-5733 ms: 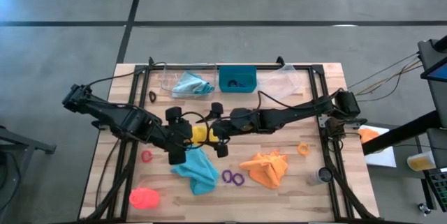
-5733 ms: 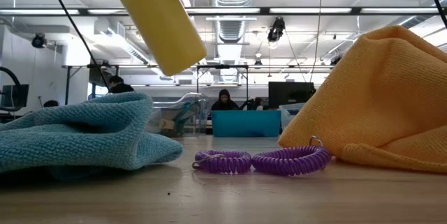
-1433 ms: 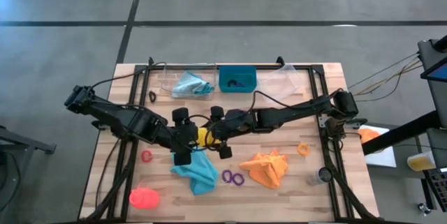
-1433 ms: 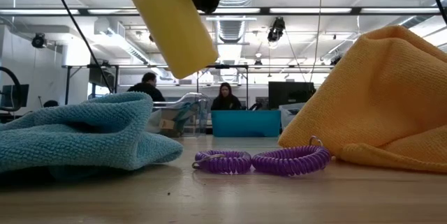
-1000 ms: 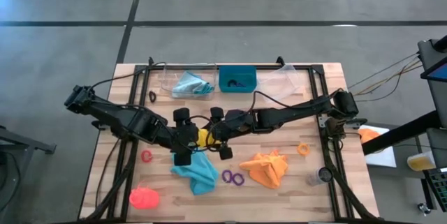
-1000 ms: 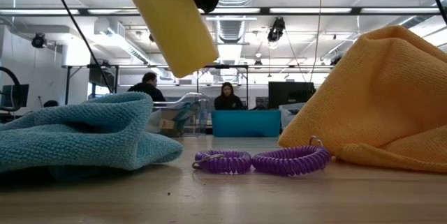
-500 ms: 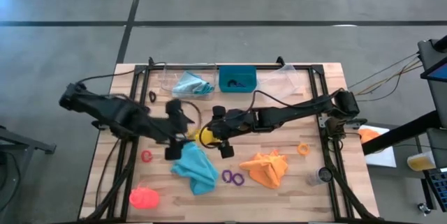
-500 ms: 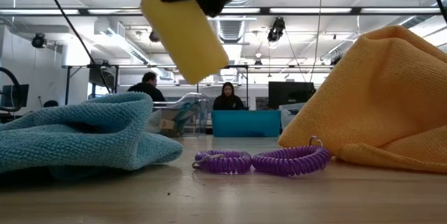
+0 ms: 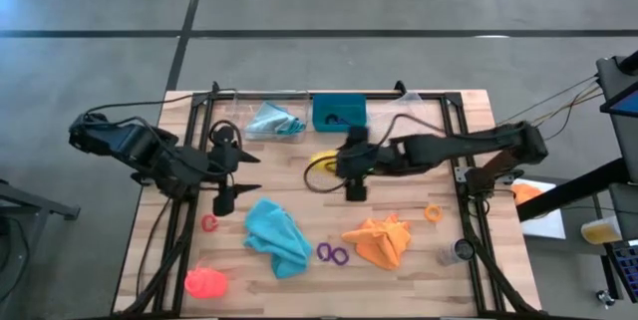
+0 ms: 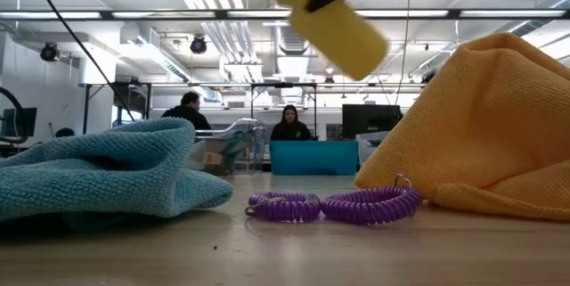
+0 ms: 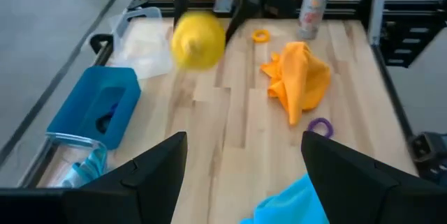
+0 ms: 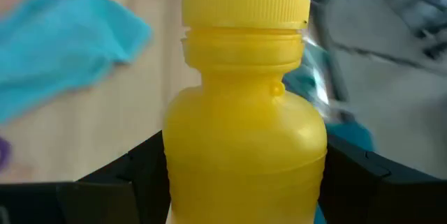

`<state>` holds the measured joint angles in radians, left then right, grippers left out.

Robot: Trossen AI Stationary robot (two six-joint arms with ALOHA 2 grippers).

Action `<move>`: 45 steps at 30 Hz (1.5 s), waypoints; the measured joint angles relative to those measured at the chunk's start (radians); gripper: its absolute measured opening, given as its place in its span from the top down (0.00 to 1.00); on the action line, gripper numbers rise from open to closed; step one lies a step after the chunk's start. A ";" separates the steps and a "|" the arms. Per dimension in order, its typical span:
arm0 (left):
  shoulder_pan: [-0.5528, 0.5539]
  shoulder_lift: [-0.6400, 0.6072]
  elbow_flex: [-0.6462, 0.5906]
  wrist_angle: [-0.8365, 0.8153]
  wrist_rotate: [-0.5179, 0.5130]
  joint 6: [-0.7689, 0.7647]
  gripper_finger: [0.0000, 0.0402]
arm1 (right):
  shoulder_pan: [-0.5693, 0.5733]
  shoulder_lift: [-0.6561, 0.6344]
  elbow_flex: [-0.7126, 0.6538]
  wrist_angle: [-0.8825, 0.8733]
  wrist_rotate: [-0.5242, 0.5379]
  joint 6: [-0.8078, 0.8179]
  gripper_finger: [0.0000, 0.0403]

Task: Pick & Place Sports Items
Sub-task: Put the yellow water bottle into the white bin

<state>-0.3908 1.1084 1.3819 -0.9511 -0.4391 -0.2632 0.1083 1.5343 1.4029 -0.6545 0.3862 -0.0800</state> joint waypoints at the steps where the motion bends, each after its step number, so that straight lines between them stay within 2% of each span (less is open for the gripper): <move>1: 0.000 -0.001 -0.012 0.014 -0.014 0.005 0.29 | -0.002 -0.029 -0.001 -0.042 0.022 0.018 0.34; 6: 0.011 0.000 -0.062 0.059 -0.046 0.066 0.29 | -0.054 -0.188 -0.043 -0.158 0.069 0.078 0.34; 11: 0.047 0.000 -0.079 0.061 -0.048 0.103 0.29 | -0.186 -0.347 -0.192 -0.106 0.070 0.075 0.34; 14: 0.072 0.000 -0.079 0.062 -0.048 0.112 0.29 | -0.308 -0.440 -0.339 0.051 0.022 0.033 0.34; 20: 0.131 0.000 -0.079 0.064 -0.048 0.141 0.29 | -0.603 -0.534 -0.661 0.624 -0.321 -0.005 0.34; 25: 0.151 0.000 -0.081 0.064 -0.040 0.142 0.29 | -0.745 -0.497 -0.884 0.998 -0.338 0.018 0.34; 30: 0.151 0.000 -0.113 0.089 -0.040 0.141 0.29 | -0.789 -0.421 -0.988 1.240 -0.332 0.052 0.34; 35: 0.151 0.000 -0.186 0.178 -0.040 0.151 0.29 | -0.787 -0.329 -1.001 1.308 -0.330 0.056 0.34; 38: 0.151 0.000 -0.221 0.231 -0.040 0.169 0.29 | -0.787 -0.264 -1.001 1.339 -0.291 0.071 0.34; 41: 0.151 0.000 -0.229 0.255 -0.040 0.192 0.29 | -0.787 -0.209 -0.988 1.346 -0.232 0.096 0.34; 45: 0.152 0.000 -0.229 0.271 -0.040 0.208 0.29 | -0.787 -0.161 -0.971 1.353 -0.222 0.097 0.34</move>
<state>-0.2385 1.1080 1.1529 -0.6802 -0.4789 -0.0551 -0.6789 1.3728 0.4314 0.6984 0.1642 0.0170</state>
